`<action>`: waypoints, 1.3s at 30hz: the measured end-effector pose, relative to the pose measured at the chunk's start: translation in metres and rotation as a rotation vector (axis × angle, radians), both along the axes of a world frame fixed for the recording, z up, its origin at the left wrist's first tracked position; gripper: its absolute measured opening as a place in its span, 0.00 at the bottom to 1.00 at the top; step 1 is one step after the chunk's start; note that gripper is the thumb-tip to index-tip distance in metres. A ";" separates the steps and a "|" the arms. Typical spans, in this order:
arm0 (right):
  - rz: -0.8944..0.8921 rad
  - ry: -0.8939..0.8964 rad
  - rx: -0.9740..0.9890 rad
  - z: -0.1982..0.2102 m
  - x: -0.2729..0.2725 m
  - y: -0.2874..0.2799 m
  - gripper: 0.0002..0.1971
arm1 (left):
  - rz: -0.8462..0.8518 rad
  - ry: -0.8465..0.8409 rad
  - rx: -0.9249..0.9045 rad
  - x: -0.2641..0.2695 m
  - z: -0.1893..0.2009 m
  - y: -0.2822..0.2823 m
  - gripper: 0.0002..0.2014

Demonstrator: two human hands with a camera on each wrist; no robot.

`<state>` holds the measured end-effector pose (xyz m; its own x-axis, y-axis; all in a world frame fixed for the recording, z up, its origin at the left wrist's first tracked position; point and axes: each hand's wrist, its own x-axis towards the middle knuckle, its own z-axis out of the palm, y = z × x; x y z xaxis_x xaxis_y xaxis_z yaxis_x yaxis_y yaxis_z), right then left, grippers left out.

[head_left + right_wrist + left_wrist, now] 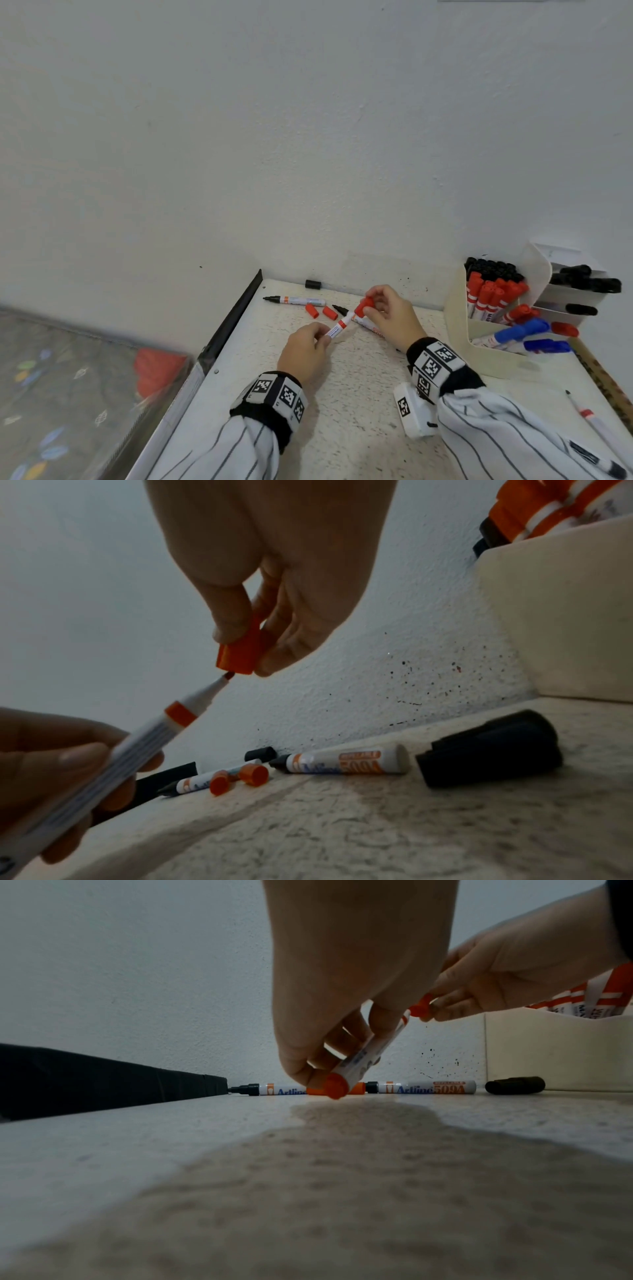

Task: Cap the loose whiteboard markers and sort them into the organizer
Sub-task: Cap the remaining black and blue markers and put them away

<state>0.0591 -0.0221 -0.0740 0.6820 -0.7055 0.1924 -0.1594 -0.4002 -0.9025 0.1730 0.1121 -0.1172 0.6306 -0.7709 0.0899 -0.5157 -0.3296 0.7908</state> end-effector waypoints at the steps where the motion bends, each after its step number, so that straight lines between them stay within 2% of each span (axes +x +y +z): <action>1: 0.014 -0.003 0.018 -0.001 -0.002 0.002 0.16 | -0.002 0.003 -0.004 -0.001 0.000 0.000 0.09; 6: 0.040 0.062 -0.022 -0.003 -0.012 0.004 0.15 | -0.034 -0.007 0.020 -0.003 0.000 0.000 0.08; 9: -0.099 0.056 -0.132 -0.007 -0.014 -0.006 0.18 | 0.043 0.006 0.035 0.001 -0.002 -0.001 0.09; 10: -0.153 0.087 -0.167 -0.009 -0.015 -0.012 0.17 | 0.083 0.016 0.041 0.002 -0.003 -0.001 0.09; 13: -0.223 0.333 -0.225 -0.014 -0.016 -0.030 0.13 | 0.169 0.046 0.063 0.006 -0.004 0.000 0.10; 18: -0.101 0.581 -0.218 -0.025 -0.020 -0.044 0.18 | 0.272 0.138 0.073 0.006 0.001 0.000 0.11; 22: 0.060 0.793 -0.217 -0.023 -0.023 -0.048 0.24 | 0.279 0.145 0.077 0.007 0.001 0.001 0.12; 24: 0.002 0.736 -0.249 -0.019 -0.028 -0.052 0.21 | 0.272 0.147 0.075 0.008 0.000 0.002 0.12; 26: -0.114 0.660 -0.267 -0.013 -0.035 -0.053 0.08 | 0.247 0.152 0.080 0.008 -0.001 0.001 0.12; 27: -0.116 0.666 -0.262 -0.010 -0.040 -0.052 0.06 | 0.224 0.149 0.088 0.008 -0.001 0.000 0.13; 31: 0.013 0.857 -0.264 -0.013 -0.054 -0.044 0.08 | 0.148 0.136 0.085 0.005 0.001 -0.001 0.12; 33: 0.001 0.858 -0.272 -0.020 -0.058 -0.042 0.12 | 0.137 0.139 0.070 0.003 0.002 -0.001 0.12; 39: -0.026 0.820 -0.348 -0.028 -0.060 -0.038 0.15 | 0.131 0.154 0.063 0.001 0.003 -0.001 0.12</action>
